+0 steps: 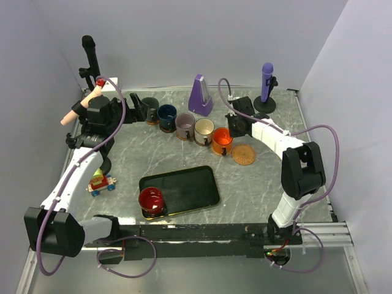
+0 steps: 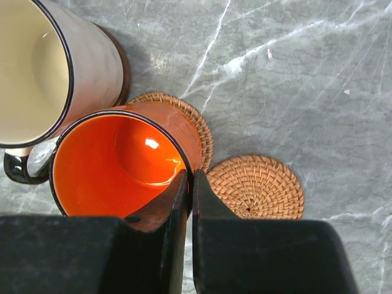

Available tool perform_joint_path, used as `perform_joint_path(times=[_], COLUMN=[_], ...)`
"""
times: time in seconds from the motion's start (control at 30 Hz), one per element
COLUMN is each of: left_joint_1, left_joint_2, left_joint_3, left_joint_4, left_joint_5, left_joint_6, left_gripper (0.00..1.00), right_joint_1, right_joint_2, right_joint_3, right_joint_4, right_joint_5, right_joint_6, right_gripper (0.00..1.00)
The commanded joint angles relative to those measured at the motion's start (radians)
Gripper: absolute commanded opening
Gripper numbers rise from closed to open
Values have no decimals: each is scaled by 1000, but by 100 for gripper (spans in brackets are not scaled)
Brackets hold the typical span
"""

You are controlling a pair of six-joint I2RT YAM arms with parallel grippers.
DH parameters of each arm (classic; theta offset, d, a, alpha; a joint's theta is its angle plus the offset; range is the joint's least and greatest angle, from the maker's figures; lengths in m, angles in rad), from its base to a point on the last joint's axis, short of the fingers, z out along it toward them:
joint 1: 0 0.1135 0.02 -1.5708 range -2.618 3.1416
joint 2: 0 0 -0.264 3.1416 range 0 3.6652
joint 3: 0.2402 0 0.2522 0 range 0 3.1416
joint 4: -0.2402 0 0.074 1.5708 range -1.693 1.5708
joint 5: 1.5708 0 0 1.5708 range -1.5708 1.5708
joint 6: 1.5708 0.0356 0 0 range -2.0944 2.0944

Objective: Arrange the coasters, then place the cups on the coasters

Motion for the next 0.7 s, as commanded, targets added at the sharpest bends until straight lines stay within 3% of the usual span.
perform_joint_path(times=[0.0, 0.57, 0.67], left_joint_1=[-4, -3, -3], left_joint_2=[-20, -20, -22], left_joint_3=[9, 9, 9], left_joint_4=[38, 38, 38], left_joint_5=[2, -1, -3], left_joint_6=[16, 15, 16], left_gripper=[96, 97, 97], right_joint_1=[-7, -5, -5], right_joint_2=[5, -22, -73], right_joint_3=[61, 107, 100], right_joint_4=[39, 11, 11], right_joint_5=[25, 21, 10], right_joint_6=[-13, -39, -33], right_gripper=[10, 38, 52])
